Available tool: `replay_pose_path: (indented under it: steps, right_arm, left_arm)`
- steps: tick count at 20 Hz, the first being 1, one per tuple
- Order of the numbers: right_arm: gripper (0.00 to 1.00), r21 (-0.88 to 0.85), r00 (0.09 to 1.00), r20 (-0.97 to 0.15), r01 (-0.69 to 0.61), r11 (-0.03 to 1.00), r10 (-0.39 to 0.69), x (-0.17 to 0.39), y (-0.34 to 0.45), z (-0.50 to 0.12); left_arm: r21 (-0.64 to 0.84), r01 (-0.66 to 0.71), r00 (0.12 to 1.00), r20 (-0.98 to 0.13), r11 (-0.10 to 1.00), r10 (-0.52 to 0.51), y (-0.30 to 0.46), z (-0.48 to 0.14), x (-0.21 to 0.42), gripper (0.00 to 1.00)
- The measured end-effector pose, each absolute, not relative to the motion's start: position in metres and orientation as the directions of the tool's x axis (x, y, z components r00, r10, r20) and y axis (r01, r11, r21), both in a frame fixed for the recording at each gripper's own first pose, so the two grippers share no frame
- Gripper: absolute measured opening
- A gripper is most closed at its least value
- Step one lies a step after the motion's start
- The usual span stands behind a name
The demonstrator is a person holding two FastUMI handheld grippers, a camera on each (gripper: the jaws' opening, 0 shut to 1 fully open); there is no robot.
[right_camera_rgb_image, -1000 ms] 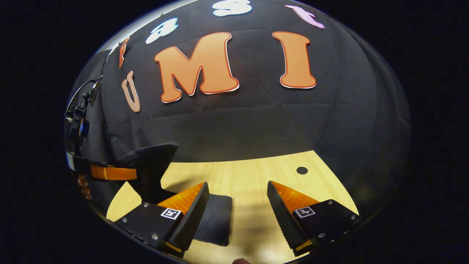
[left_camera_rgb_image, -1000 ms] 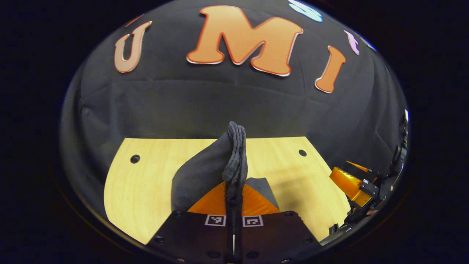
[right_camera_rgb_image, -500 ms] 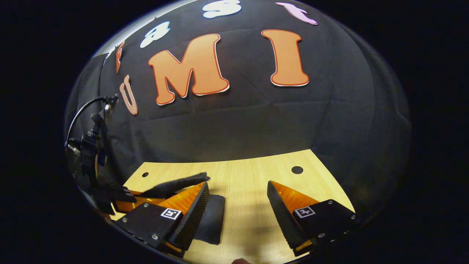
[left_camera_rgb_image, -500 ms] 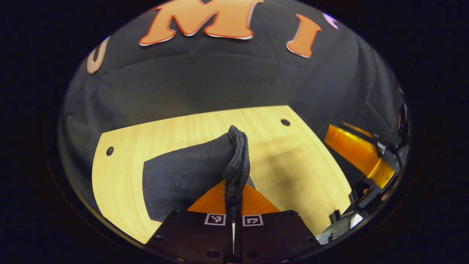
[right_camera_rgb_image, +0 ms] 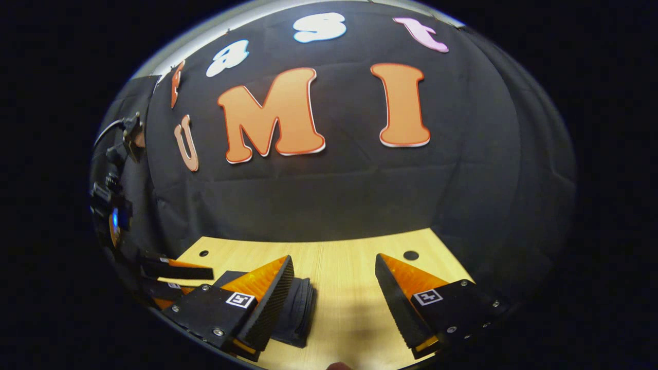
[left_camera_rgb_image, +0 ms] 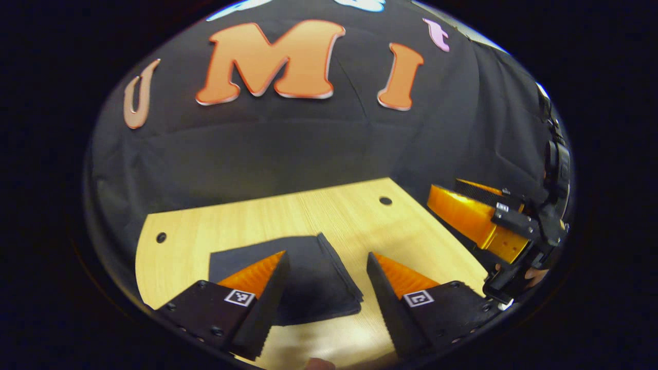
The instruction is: Grasp the waist and the cuffs of the jeans and fold them to make the two legs overlap; first hold the waist and fold one-third of the jeans toward the cuffs, then hold the cuffs and fold the remaining one-third in the same direction to finish folding.
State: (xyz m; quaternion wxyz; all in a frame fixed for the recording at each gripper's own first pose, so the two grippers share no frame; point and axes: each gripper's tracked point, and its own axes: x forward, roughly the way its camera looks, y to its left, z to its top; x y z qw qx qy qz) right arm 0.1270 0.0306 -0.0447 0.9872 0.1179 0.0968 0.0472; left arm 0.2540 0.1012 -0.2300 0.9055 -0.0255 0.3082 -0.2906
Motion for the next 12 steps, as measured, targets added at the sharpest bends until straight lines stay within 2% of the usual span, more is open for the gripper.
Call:
replay_pose_path:
  steps: [1,2,5,12]
  right_arm:
    - [1.00,0.224,0.984,-0.146,-0.069,0.972,0.103,0.123,0.031,-0.034]
    - [0.96,0.212,0.989,-0.111,-0.074,0.974,0.099,0.118,0.034,-0.023]
    - [0.96,0.171,0.994,-0.023,-0.098,0.980,0.104,0.105,0.049,0.002]
    - [0.95,0.138,0.996,0.003,-0.086,0.987,0.087,0.058,0.075,0.019]
  left_arm:
    - [-0.213,0.479,0.691,-0.507,0.852,-0.515,0.108,-0.226,0.263,0.92]
    - [-0.198,0.456,0.737,-0.463,0.868,-0.493,0.116,-0.218,0.267,0.97]
    - [-0.144,0.380,0.846,-0.346,0.914,-0.406,0.129,-0.204,0.279,0.98]
    - [-0.176,0.301,0.919,-0.210,0.937,-0.335,0.140,-0.185,0.288,0.98]
